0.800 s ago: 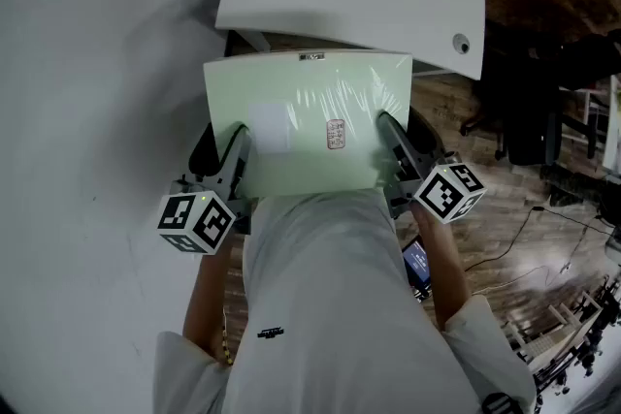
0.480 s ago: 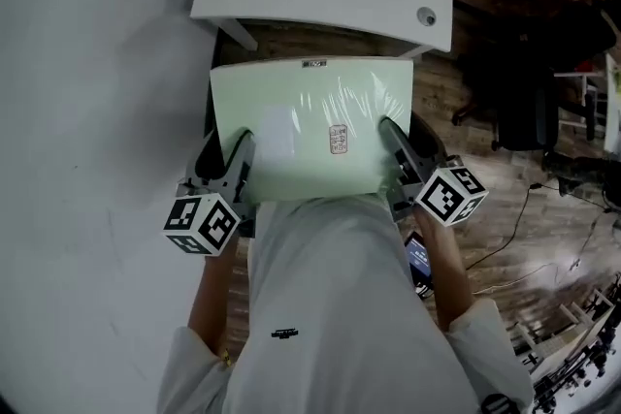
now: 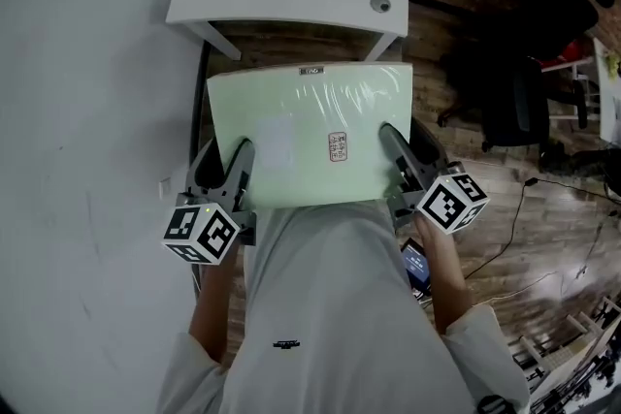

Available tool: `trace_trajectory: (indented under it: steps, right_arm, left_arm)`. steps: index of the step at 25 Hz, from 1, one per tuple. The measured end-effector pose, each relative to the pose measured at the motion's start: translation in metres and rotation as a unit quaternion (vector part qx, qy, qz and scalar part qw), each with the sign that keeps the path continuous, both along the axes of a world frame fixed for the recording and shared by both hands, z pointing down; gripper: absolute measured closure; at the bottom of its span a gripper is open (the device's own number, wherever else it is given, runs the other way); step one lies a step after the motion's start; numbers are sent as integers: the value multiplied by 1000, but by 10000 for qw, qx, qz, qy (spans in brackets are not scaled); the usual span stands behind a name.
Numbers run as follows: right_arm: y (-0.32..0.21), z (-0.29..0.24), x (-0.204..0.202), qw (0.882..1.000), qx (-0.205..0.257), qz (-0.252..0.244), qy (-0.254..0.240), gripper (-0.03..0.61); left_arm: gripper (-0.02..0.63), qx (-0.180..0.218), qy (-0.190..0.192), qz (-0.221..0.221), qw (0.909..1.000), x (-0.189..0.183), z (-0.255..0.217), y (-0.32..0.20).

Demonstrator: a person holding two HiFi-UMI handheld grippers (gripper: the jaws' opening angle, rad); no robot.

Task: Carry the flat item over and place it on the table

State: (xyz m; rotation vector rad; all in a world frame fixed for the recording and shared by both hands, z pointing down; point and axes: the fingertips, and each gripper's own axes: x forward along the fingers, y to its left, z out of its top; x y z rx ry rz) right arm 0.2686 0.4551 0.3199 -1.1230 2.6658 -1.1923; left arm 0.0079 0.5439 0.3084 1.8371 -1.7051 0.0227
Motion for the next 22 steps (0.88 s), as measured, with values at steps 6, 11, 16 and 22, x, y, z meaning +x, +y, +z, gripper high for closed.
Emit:
trace_trajectory:
  steps: [6,11,16,22]
  right_arm:
    - [-24,-11,24,9999,60,-2,-106,313]
    - [-49,-6,26,9997,19,202,-119,313]
    - [-93,-7,21,9989,23,454,-68,313]
    - [-157,-15,-11,9976,-22,698,-33,313]
  left_arm:
    - [347,52,-129,9,9999,23,-17,-24]
    - [347,29,-126,184,9997,23,-12,-58]
    - [347,45,-44,402,9992,12,-8,-113]
    - [347,18,27,625,9980,-23,-12,-189]
